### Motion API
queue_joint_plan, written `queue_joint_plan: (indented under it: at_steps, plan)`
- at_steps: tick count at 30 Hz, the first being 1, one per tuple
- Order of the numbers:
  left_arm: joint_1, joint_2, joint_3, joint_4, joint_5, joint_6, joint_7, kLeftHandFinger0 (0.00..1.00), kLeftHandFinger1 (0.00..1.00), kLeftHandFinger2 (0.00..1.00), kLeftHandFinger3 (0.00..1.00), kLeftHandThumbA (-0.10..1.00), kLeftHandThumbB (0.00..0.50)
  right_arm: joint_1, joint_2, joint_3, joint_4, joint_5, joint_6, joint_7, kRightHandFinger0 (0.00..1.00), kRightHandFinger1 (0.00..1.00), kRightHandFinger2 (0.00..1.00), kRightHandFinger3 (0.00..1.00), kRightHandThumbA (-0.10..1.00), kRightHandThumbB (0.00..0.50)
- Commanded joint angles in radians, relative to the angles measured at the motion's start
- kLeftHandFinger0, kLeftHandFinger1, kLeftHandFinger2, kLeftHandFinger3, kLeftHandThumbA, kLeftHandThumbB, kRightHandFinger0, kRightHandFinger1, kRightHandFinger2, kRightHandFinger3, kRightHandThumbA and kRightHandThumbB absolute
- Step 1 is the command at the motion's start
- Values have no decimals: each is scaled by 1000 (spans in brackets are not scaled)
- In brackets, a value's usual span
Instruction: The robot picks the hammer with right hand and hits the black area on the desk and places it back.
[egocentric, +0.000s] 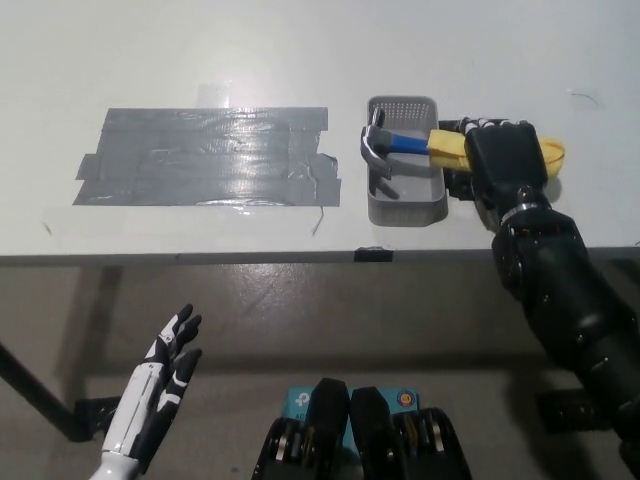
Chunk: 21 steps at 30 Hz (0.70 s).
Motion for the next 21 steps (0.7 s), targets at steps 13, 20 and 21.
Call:
queue_joint_plan:
  at_steps: [13,20,21]
  plan:
    - [-43,24,6,-22,-20,-33,-16,809,910,1000,1000,955,36,-100,23,-375,-286,653,-87,311,14,435,764,770,-100,116]
    - [-48,23,7,-27,-22,-23,-17,771,874,1000,1000,942,35,-202,-43,-445,-263,771,113,613,53,565,880,879,-100,142]
    - [-48,23,7,-26,-21,-25,-16,769,873,1000,1000,940,33,-215,-54,-443,-256,771,135,648,47,555,862,872,-100,150]
